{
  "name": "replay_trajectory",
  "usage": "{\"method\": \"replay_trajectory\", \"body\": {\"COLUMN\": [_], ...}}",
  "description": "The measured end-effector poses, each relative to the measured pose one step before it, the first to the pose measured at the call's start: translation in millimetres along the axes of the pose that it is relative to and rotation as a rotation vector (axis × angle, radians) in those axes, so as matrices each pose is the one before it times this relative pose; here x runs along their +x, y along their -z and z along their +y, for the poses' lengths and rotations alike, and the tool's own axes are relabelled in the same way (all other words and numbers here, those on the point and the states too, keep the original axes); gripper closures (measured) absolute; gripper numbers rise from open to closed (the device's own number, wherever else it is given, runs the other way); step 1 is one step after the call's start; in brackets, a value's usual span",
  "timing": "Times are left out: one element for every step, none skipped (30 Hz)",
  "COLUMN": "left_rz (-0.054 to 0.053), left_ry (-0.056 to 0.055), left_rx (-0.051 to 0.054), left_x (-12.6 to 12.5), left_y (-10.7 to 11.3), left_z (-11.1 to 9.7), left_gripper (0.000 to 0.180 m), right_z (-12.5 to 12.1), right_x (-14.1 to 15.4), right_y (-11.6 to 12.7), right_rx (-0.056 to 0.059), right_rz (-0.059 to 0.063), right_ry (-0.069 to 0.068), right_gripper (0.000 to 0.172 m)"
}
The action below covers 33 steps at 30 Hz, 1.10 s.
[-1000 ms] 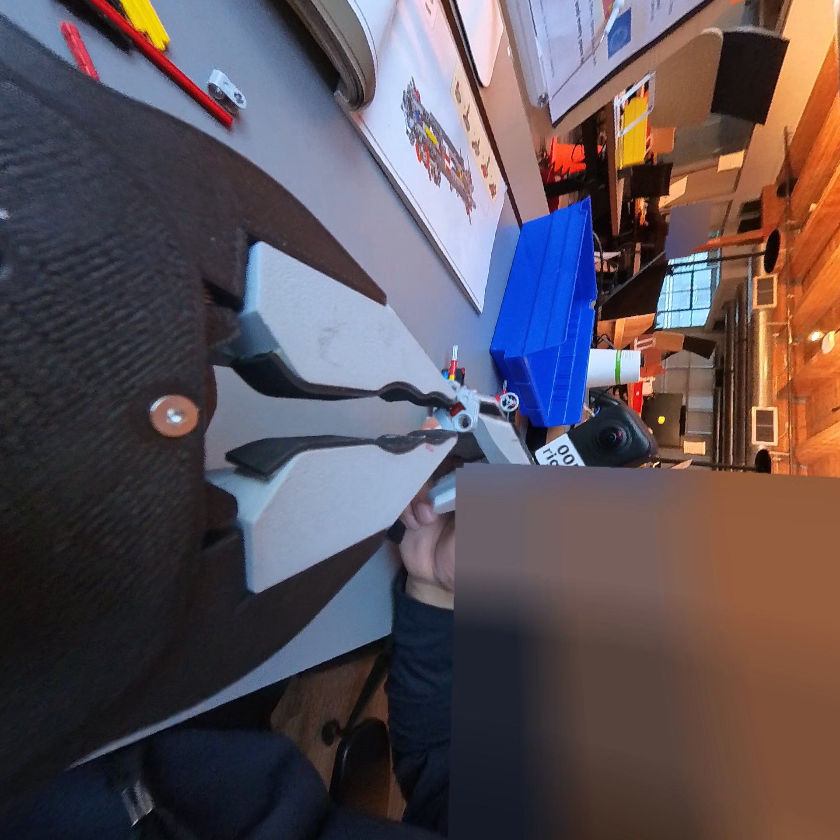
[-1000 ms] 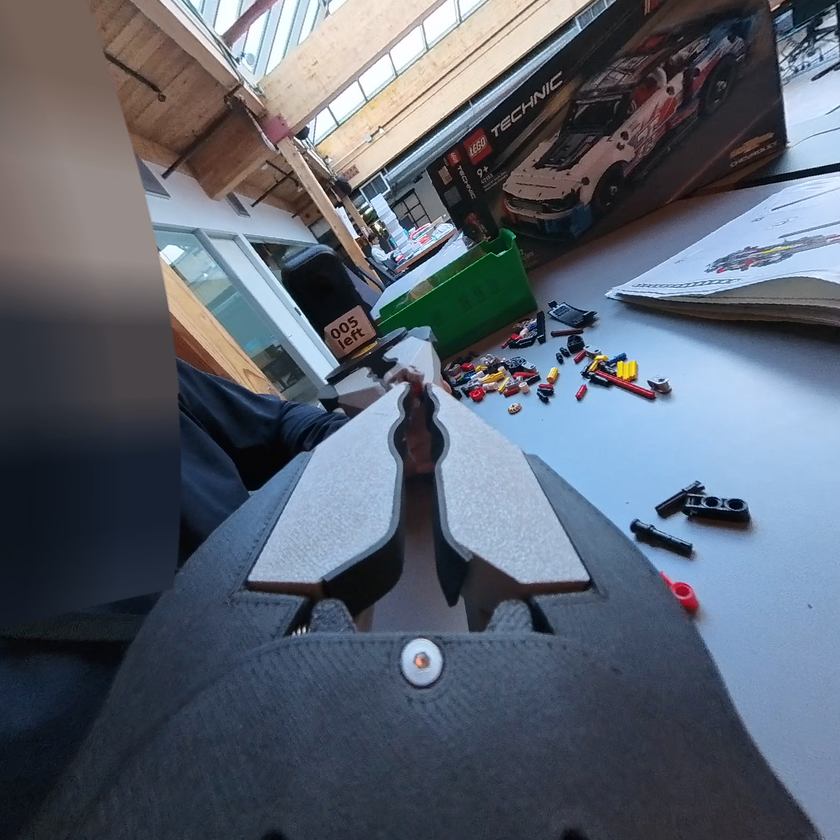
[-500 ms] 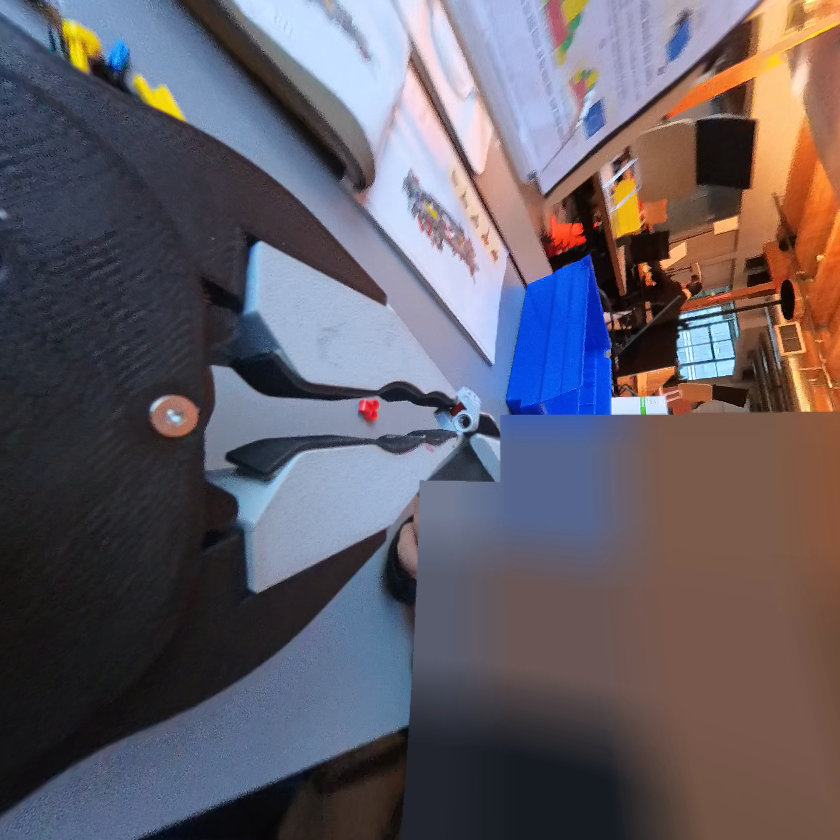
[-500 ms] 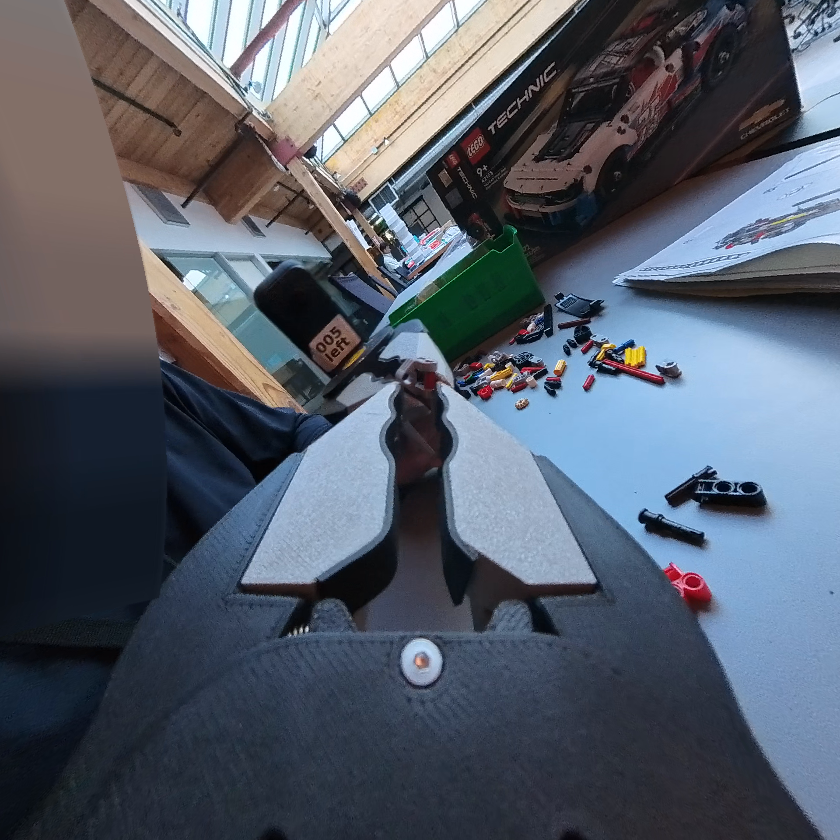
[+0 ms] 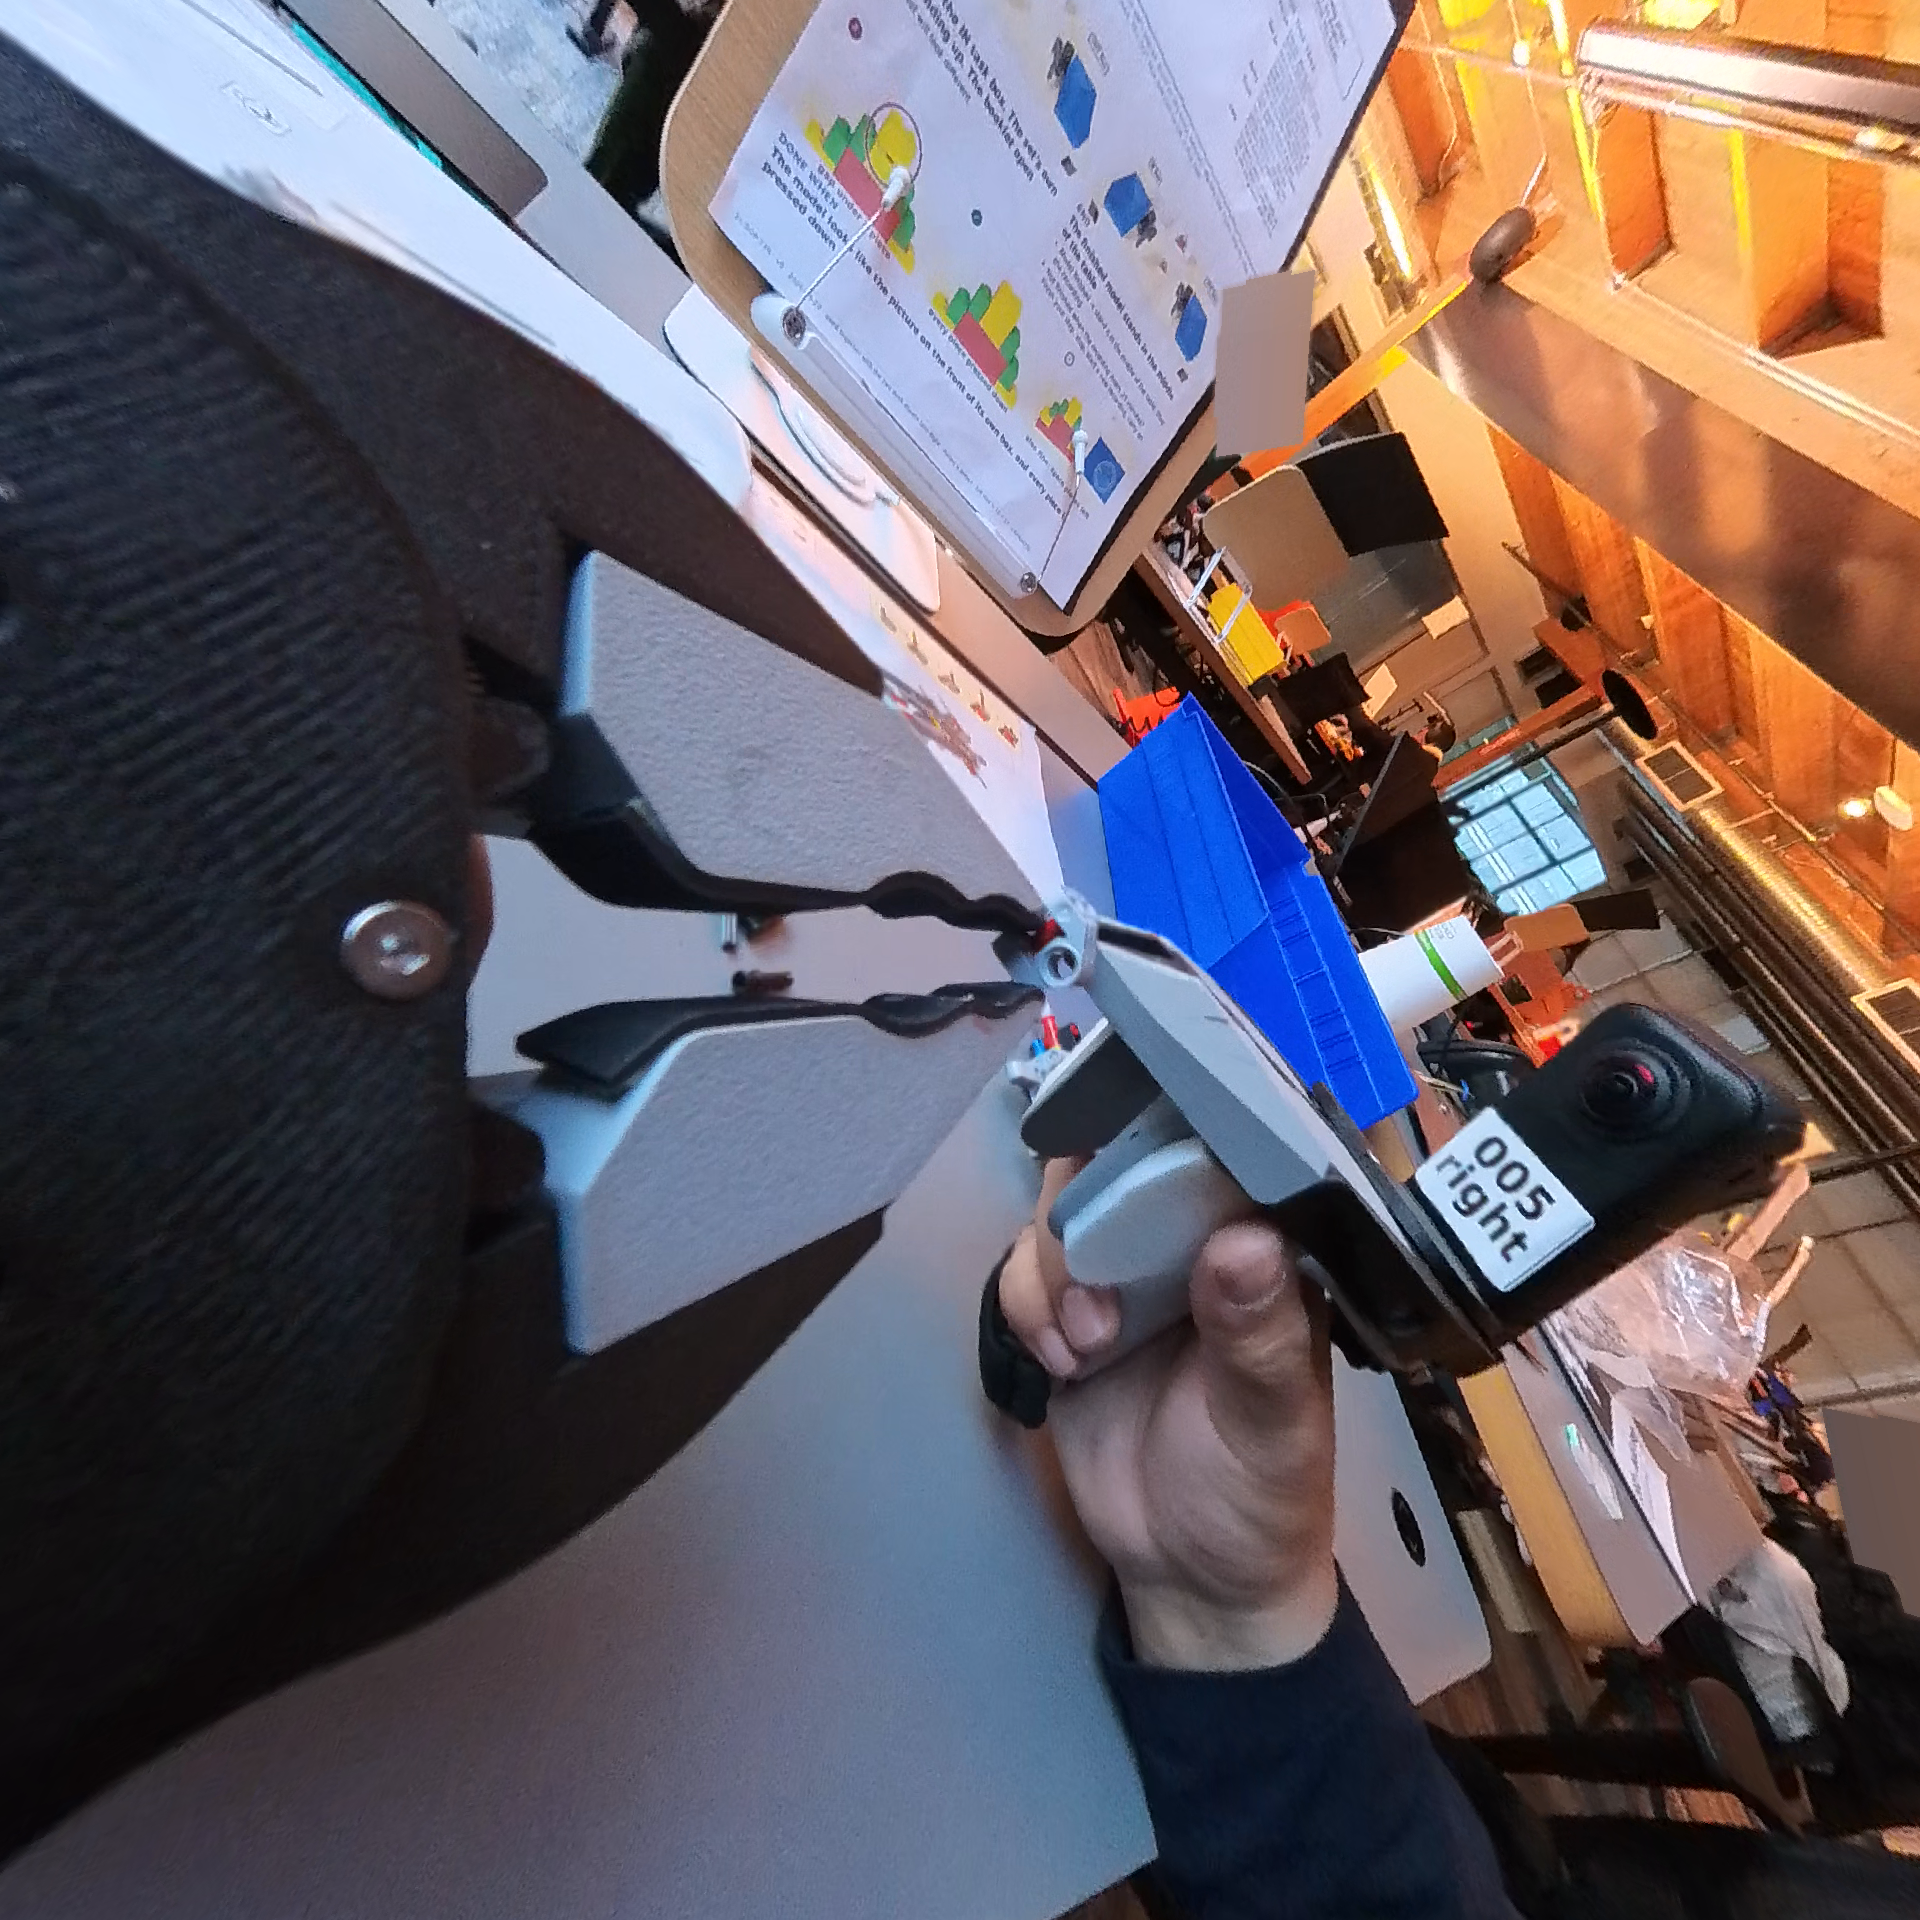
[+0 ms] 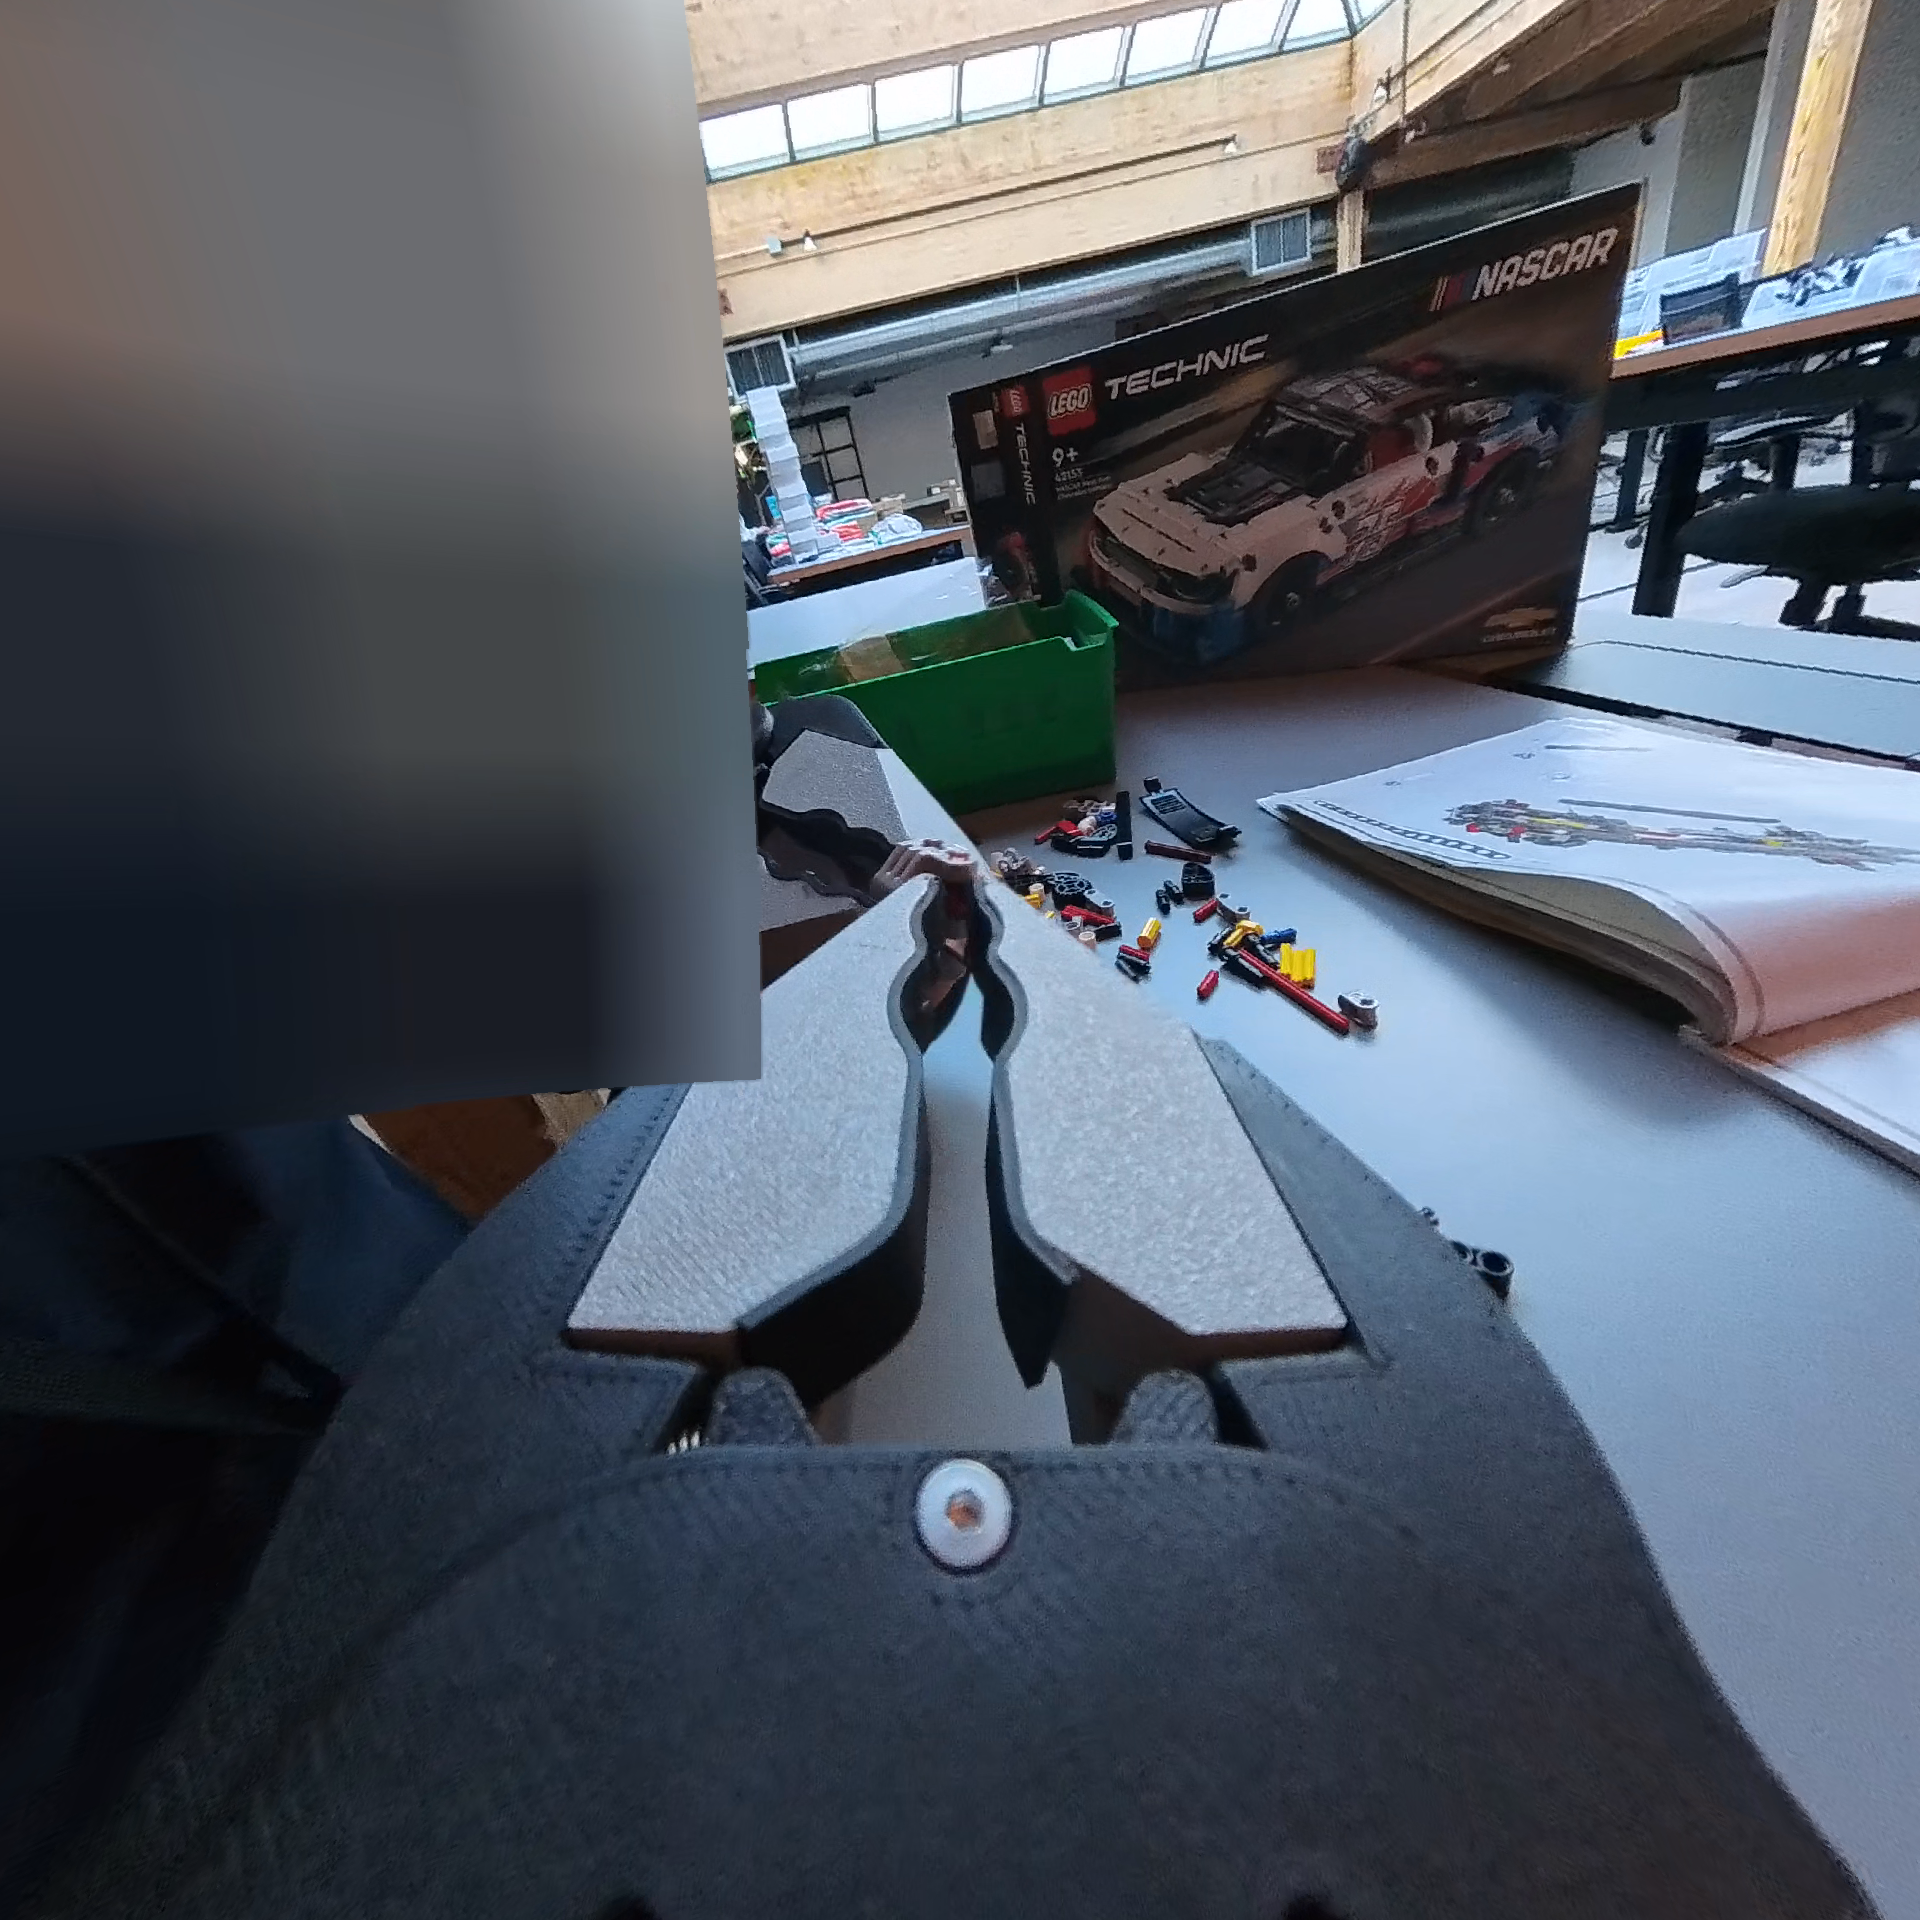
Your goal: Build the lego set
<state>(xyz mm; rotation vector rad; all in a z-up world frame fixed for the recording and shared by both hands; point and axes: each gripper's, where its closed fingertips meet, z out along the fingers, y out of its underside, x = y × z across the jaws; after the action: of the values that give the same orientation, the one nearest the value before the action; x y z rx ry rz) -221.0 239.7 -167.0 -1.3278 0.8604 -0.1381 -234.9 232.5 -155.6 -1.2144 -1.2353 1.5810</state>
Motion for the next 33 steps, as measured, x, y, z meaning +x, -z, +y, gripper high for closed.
{"method": "replay_trajectory", "body": {"left_rz": [-0.0099,-0.0090,-0.0071,-0.0022,0.0050,-0.0032,-0.0022,-0.0054,-0.0061,-0.0038,-0.0001,0.0026,0.0042,0.0062,0.0085,0.0010,-0.0077,-0.0079,-0.0091,-0.0156,-0.0180,-0.0185,-0.0098,-0.0049,-0.0027,-0.0054,-0.0159,-0.0111,-0.0081,0.0023,0.0023,-0.0014,-0.0050], "left_ry": [-0.0163,-0.0139,-0.0106,-0.0041,0.0026,0.0085,0.0073,0.0049,0.0028,0.0001,0.0008,0.0066,0.0142,0.0213,0.0218,0.0179,0.0112,0.0043,-0.0054,-0.0168,-0.0246,-0.0291,-0.0368,-0.0459,-0.0534,-0.0517,-0.0429,-0.0346,-0.0230,-0.0149,-0.0118,-0.0163,-0.0228], "left_rx": [-0.0059,-0.0055,-0.0027,-0.0018,0.0001,-0.0009,-0.0046,-0.0086,-0.0109,-0.0121,-0.0110,-0.0150,-0.0198,-0.0198,-0.0181,-0.0192,-0.0187,-0.0119,-0.0029,0.0004,-0.0052,-0.0098,-0.0074,-0.0117,-0.0110,-0.0087,-0.0111,-0.0099,-0.0041,0.0004,-0.0041,-0.0055,-0.0047], "left_x": [-0.31,-0.26,-0.10,0.34,1.30,-0.18,-0.21,-0.63,-0.60,-0.21,0.03,0.09,-0.08,-0.13,-0.01,-0.77,-2.05,-1.86,-1.82,-2.17,-1.95,-1.34,0.67,2.17,2.92,2.52,0.32,0.06,-0.49,0.55,0.51,0.28,0.19], "left_y": [-0.02,-0.06,-0.01,-0.09,-0.36,-0.23,-0.27,-0.49,-0.59,-0.76,-0.96,-1.34,-1.81,-2.03,-1.54,-1.24,-0.96,-0.29,0.09,0.31,0.05,-0.41,-0.47,-0.40,-0.21,0.01,0.05,0.25,0.55,0.65,0.55,0.91,1.16], "left_z": [0.30,0.35,0.00,-0.07,-0.26,-0.25,0.30,1.19,1.58,1.81,2.16,3.06,3.90,3.86,3.55,3.69,3.62,2.39,0.46,-0.23,0.20,0.47,-0.02,0.61,0.43,0.23,0.58,0.79,0.51,-0.06,0.14,-0.43,-0.60], "left_gripper": [0.173,0.173,0.173,0.174,0.174,0.175,0.175,0.175,0.175,0.175,0.175,0.175,0.175,0.174,0.173,0.168,0.162,0.157,0.154,0.151,0.150,0.148,0.148,0.150,0.156,0.161,0.161,0.162,0.166,0.166,0.166,0.166,0.166], "right_z": [-0.01,0.14,-0.24,-0.56,-1.12,-0.50,-0.07,0.46,0.91,1.23,1.49,2.04,2.67,2.85,1.41,-0.25,-0.56,-0.25,0.76,1.65,2.91,3.36,2.71,2.51,2.04,1.32,1.01,0.62,0.78,0.64,0.75,0.54,0.21], "right_x": [0.11,0.10,-0.07,-0.10,-0.44,-0.01,0.58,1.20,1.61,1.69,1.77,2.35,3.22,3.61,4.02,5.27,5.46,4.47,3.05,1.53,0.75,0.11,-0.78,-0.92,-1.25,-1.07,-0.63,-0.22,-0.19,-0.49,-0.59,-1.28,-1.45], "right_y": [-0.27,-0.21,-0.08,-0.18,-0.29,-0.35,-0.49,-0.42,-0.33,-0.18,0.18,0.18,0.17,0.30,0.71,1.44,2.04,1.88,1.03,0.08,-0.71,-1.43,-1.58,-1.71,-1.73,-1.31,-0.63,-0.11,0.08,-0.04,-0.13,-0.15,0.01], "right_rx": [0.0009,0.0009,0.0039,0.0069,0.0110,0.0080,0.0054,0.0007,-0.0018,-0.0041,-0.0073,-0.0119,-0.0178,-0.0185,-0.0081,0.0041,0.0046,0.0034,-0.0025,-0.0076,-0.0146,-0.0190,-0.0158,-0.0160,-0.0143,-0.0095,-0.0067,-0.0041,-0.0045,-0.0035,-0.0047,-0.0041,-0.0047], "right_rz": [0.0027,0.0020,0.0008,0.0006,-0.0002,0.0019,0.0056,0.0085,0.0101,0.0090,0.0067,0.0084,0.0121,0.0116,0.0137,0.0189,0.0166,0.0076,-0.0005,-0.0054,-0.0046,-0.0014,-0.0001,0.0004,-0.0011,-0.0015,-0.0012,-0.0012,-0.0030,-0.0036,-0.0020,-0.0045,-0.0052], "right_ry": [0.0026,0.0006,-0.0015,-0.0016,-0.0028,-0.0024,0.0001,0.0000,0.0021,-0.0005,-0.0057,-0.0073,-0.0085,-0.0108,-0.0155,-0.0185,-0.0232,-0.0260,-0.0295,-0.0270,-0.0166,-0.0041,0.0066,0.0091,0.0088,0.0062,0.0026,-0.0020,-0.0059,-0.0046,0.0001,0.0054,0.0086], "right_gripper": [0.172,0.172,0.172,0.172,0.172,0.172,0.171,0.171,0.171,0.171,0.171,0.172,0.171,0.172,0.172,0.172,0.172,0.172,0.172,0.172,0.172,0.172,0.172,0.172,0.172,0.172,0.172,0.172,0.172,0.172,0.172,0.172,0.172]}}
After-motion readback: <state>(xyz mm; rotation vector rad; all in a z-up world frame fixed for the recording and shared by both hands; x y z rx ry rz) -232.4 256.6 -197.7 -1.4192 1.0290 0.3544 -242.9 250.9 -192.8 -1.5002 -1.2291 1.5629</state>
